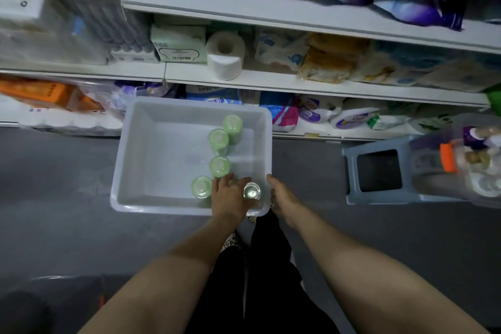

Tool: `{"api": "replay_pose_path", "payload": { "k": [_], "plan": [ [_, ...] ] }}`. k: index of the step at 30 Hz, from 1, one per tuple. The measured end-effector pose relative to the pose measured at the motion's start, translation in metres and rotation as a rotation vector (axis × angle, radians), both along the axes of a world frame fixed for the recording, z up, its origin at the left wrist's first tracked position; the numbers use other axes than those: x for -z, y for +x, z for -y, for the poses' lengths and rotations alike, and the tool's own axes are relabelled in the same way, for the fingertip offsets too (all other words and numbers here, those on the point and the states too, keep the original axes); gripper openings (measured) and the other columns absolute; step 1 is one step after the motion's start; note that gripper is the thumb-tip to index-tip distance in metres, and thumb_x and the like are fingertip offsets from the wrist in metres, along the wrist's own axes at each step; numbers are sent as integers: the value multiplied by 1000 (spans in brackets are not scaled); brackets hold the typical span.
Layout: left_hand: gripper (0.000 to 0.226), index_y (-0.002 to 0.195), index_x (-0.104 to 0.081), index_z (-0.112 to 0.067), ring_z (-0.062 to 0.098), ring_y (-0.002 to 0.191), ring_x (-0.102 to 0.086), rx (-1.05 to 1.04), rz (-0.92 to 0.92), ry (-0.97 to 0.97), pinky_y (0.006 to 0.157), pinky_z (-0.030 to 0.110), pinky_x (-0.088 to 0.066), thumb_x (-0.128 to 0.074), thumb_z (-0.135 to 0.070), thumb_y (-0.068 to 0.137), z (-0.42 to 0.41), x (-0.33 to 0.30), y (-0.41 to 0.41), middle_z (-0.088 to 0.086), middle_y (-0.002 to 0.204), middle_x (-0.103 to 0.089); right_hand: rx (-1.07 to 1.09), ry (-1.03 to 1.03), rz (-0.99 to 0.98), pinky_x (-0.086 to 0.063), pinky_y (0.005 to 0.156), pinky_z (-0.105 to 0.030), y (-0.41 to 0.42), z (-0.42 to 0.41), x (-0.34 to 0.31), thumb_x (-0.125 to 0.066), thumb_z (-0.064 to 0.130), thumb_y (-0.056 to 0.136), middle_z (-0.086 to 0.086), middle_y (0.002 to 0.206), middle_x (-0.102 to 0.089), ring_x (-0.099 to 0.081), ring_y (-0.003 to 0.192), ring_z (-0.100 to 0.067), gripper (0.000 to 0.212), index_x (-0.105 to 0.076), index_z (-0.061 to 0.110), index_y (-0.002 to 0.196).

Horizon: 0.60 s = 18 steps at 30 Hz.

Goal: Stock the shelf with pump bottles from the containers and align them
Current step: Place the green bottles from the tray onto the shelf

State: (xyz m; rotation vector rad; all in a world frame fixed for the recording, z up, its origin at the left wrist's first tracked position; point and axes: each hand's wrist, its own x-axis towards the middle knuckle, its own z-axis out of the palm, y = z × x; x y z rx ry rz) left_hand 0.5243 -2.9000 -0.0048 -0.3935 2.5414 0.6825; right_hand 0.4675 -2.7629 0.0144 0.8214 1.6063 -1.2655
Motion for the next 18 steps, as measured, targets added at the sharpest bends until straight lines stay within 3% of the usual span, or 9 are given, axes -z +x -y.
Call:
{"api": "replay_pose_path", "payload": {
  "k": [3,5,9,12,15,18],
  "plan": [
    [60,140,-49,-33,17,141,-28,-36,-9,17,118,38,-11,-63,-55,86,-1,1,-2,-4,140,-56,-7,19,14,-46,55,-22,3,-3,3,-50,45,100,-7,104,-70,-63,78,-15,42,-65,12,121],
    [59,139,-52,-31,21,137,-33,-90,-12,68,117,36,-15,-64,-53,86,2,-2,-5,1,138,-57,9,11,-8,-46,49,-17,5,-4,1,-48,43,101,-5,97,-69,-62,75,-14,43,-64,10,124],
    [53,132,-60,-18,33,120,-51,-155,-32,202,100,38,-40,-67,-47,88,17,-29,-24,16,119,-65,4,-5,-65,-45,48,-16,3,-1,-13,-45,40,104,-7,110,-69,-61,73,-9,41,-62,10,127],
    [40,110,-67,-4,33,95,-63,-184,-88,351,79,36,-46,-64,-40,93,29,-63,-44,18,99,-69,38,-62,-37,-46,50,-21,-1,5,-35,-44,44,103,10,90,-66,-63,69,-3,31,-62,21,114],
    [40,105,-67,-5,26,89,-63,-234,-128,453,74,31,-46,-59,-44,95,41,-102,-60,12,95,-70,77,-145,-62,-51,52,-21,-10,14,-58,-43,46,102,8,82,-75,-71,68,-7,35,-68,22,102],
    [43,115,-68,-8,21,98,-64,-329,-206,549,87,30,-50,-61,-45,94,50,-140,-78,4,105,-70,71,-169,-173,-45,94,-41,-27,22,-84,-41,50,100,6,120,-68,-61,110,-13,33,-67,31,107]
  ]
}}
